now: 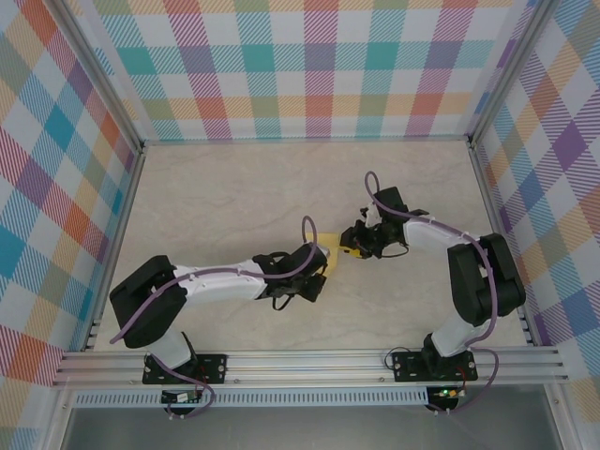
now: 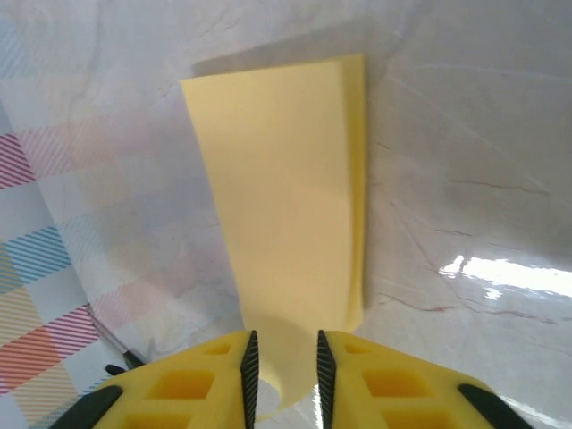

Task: Fold a paper plane with a square sheet of paper (pick it up from the middle)
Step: Third fold the triangle at the center of the table.

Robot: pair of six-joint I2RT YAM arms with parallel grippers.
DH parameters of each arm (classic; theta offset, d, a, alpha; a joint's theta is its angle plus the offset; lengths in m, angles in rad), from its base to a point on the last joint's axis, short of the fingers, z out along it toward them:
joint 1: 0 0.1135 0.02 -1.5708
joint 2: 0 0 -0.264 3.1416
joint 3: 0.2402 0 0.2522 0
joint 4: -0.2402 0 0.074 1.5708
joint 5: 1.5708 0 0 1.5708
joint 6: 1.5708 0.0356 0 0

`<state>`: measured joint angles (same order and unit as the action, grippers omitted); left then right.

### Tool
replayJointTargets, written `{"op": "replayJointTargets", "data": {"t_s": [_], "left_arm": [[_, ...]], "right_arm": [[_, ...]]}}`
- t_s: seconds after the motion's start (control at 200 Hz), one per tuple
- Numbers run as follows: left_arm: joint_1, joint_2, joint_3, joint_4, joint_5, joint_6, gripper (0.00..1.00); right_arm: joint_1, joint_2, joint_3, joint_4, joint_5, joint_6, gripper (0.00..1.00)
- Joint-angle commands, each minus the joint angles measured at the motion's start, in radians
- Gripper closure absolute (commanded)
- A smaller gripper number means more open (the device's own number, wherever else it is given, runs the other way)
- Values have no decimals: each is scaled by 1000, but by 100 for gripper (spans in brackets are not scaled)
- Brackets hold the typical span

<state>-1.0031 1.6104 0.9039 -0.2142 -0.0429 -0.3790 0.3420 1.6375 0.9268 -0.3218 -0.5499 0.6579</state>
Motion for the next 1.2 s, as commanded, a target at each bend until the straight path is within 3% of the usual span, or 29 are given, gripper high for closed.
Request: {"op": "replayJointTargets", "data": {"t_s": [0.0, 0.25, 0.46, 1.2], "left_arm": [[50, -43, -37, 70, 155, -43, 100], [159, -63, -86, 125, 315, -56, 100], [203, -53, -74, 127, 386, -51, 100], [241, 84, 36, 120, 522, -86, 100]], "right_arm": [[7, 20, 33, 42, -82, -2, 78], [45, 149, 141, 0, -142, -45, 81], [64, 250, 229, -90, -74, -76, 83], [65, 422, 404, -297, 51, -283, 84]]}}
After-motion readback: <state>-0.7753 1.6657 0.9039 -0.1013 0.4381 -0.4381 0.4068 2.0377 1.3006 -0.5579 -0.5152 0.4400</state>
